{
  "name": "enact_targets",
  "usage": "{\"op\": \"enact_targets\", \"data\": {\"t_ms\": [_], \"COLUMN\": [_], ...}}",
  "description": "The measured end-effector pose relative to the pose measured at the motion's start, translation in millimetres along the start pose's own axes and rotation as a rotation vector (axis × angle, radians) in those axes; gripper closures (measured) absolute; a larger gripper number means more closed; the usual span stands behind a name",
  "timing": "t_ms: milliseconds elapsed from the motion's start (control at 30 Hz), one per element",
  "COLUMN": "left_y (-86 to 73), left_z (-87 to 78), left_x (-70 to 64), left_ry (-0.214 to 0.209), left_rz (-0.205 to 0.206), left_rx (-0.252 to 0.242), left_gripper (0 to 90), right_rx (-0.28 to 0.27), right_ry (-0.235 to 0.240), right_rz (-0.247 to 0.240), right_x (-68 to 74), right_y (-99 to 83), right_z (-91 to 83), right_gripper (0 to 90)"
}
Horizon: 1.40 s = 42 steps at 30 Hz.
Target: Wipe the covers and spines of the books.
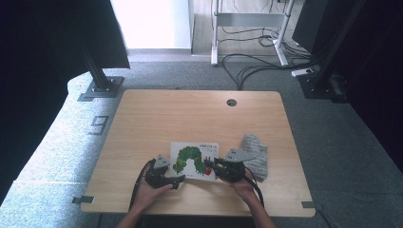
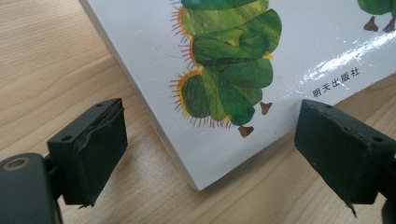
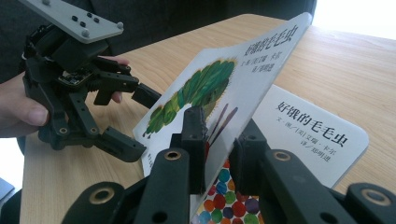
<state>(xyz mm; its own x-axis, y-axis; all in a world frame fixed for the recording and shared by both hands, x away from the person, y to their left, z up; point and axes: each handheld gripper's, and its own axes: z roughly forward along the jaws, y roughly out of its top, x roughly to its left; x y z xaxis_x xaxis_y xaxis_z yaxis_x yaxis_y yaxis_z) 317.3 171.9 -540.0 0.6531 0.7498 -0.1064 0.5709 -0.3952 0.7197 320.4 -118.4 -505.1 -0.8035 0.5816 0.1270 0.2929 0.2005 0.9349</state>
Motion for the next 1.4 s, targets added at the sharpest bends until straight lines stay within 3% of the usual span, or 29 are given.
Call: {"op": "enact_targets", "data": {"t_ms": [467,1400], "left_y": [-0.3,-0.1], "left_z": [1.3,3.8], "left_x": [2.6,11.1], "left_ry": [0.009,0.032], "left_rz": [-0.011,-0.036], "left_rx": [0.0,-0.006], "left_gripper": [10.7,13.7], "right_rx": [0.003,0.031], "right_ry": [0.013,0.026], "right_rz": [-0.038,-0.029], "right_x": [4.6,2.8], "right_y": [0.9,-7.1], "right_z": [-0.6,1.5], "right_gripper": [78.9,81.1]}}
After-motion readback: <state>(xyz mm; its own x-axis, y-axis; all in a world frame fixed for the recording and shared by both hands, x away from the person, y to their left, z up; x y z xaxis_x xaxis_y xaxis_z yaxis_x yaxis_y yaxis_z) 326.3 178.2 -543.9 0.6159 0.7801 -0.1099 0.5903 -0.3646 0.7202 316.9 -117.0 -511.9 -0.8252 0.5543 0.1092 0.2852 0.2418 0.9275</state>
